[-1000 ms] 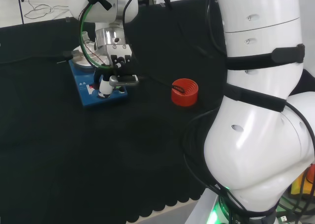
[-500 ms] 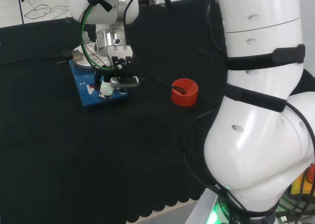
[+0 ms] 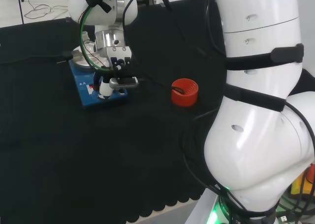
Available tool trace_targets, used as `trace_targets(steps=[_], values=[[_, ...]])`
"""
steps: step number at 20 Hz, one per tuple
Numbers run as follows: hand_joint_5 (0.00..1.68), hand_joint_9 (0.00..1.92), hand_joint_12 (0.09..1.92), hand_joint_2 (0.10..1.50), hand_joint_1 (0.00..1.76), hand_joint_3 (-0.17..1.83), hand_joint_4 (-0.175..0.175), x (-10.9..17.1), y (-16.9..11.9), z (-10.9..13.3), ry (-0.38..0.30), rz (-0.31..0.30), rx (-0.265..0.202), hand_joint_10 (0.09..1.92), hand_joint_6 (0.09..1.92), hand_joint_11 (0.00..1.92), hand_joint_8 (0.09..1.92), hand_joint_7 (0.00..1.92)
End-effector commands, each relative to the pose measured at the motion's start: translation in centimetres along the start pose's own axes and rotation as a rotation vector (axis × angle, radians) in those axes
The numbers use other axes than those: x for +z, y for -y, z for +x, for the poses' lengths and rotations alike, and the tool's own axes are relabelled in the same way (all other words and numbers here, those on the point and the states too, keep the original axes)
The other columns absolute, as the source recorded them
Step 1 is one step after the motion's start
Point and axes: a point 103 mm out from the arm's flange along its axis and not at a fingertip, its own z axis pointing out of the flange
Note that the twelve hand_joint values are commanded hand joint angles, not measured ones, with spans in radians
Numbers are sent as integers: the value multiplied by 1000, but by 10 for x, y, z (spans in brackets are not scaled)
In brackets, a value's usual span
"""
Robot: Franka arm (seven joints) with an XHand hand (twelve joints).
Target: Turn on the heater.
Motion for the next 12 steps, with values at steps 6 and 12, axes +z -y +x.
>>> trace_targets(steps=[6, 12], values=[[276, 1805, 1250, 754, 1436, 972, -93, 2, 0, -3, 2, 5, 6, 1392, 824, 1382, 1445, 1734], [272, 1805, 1246, 755, 1435, 973, -93, 3, 0, -4, 4, 11, 6, 1386, 827, 1371, 1442, 1734]])
